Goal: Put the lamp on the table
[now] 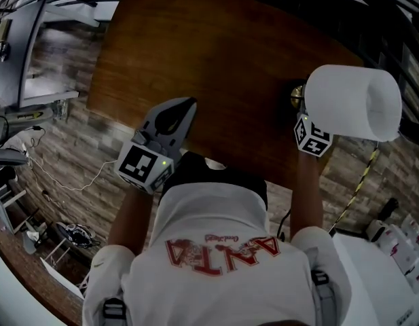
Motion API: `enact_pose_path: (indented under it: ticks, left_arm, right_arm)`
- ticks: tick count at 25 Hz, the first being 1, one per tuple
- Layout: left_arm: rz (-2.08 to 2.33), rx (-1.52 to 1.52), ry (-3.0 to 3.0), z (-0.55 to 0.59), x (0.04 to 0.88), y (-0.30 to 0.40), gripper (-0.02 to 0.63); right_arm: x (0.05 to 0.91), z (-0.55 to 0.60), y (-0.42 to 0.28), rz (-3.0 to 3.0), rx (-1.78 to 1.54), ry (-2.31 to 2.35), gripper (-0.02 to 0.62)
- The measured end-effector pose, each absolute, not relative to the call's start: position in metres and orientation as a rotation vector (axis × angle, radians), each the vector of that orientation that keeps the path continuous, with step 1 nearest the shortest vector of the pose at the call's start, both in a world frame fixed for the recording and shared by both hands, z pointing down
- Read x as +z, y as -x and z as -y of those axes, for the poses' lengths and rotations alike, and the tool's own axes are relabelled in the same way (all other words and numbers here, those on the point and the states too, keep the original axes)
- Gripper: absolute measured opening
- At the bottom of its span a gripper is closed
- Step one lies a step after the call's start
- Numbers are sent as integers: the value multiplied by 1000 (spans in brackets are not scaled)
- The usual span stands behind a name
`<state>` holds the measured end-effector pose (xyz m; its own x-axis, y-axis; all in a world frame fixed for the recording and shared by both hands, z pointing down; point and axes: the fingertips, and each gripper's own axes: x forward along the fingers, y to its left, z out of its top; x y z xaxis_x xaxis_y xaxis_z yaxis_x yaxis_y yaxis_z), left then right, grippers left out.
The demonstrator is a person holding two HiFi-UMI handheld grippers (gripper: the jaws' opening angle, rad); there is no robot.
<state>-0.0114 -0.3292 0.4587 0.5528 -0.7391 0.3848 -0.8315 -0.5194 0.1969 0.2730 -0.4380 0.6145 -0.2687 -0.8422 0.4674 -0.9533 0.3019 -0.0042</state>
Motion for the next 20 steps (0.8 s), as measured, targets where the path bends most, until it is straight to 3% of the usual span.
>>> enact_pose_path:
  ticks: [16,20]
  left_arm:
    - [1260,357,-2444,308,459,8,9]
    - [1262,349,-2472,300,457,9,9]
  right_arm:
    - [626,423,-271,2173,302,-1609,66]
    - [632,405,-273,2148,332,-1611,109]
